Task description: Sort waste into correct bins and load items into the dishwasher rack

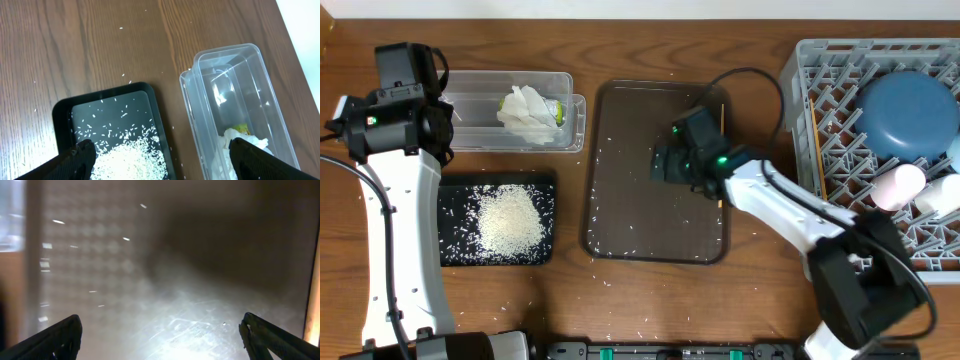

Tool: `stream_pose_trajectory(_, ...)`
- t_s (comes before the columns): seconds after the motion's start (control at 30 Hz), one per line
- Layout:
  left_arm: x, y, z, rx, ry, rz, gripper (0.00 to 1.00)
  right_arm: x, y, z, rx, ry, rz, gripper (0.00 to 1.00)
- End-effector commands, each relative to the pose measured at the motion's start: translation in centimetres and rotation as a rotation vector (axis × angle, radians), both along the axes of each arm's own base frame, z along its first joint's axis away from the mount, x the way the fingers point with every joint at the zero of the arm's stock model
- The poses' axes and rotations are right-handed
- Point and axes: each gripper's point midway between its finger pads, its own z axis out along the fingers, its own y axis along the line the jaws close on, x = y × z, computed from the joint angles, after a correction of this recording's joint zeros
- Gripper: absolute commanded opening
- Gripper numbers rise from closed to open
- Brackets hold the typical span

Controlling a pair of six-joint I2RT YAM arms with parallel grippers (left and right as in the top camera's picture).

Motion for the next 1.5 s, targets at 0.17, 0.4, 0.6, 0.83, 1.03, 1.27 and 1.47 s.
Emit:
stream_pose_trajectory(0.17, -0.2, 0.4, 0.0, 0.022, 0.018, 0.006, 0.88, 0.8, -1.9, -1.2, -0.134, -0.049, -0.076, 0.99)
stream_pose_trajectory(0.4, -0.2, 0.4, 0.0, 0.022, 0.018, 0.006, 0.88, 0.8, -1.9, -1.3, -0.136, -0.049, -0.077, 0.99)
stream_pose_trajectory(0.6, -0.2, 0.4, 0.0, 0.022, 0.018, 0.007, 0.88, 0.9, -2.0, -1.2, -0.14, -0.055, -0.081, 0.99)
stream_pose_trajectory(0.83, -0.2, 0.4, 0.0, 0.022, 0.018, 0.007, 0.88, 1.6, -3.1, -1.0, -0.198, -0.098, -0.121, 0.99)
stream_pose_trajectory(1.03, -0.2, 0.4, 0.0, 0.022, 0.018, 0.006, 0.88, 2.4, -3.7, -0.6, -0.224, -0.138, -0.149, 0.99)
stream_pose_trajectory(1.27, -0.2, 0.4, 0.0, 0.022, 0.018, 0.006, 0.88, 3.2, -4.2, -1.3, -0.251, -0.162, -0.174, 0.98)
stream_pose_trajectory(1.47, -0.2, 0.4, 0.0, 0.022, 0.017, 0.007, 0.88, 3.6, -4.9, -2.7, -0.277, -0.154, -0.192, 0.96)
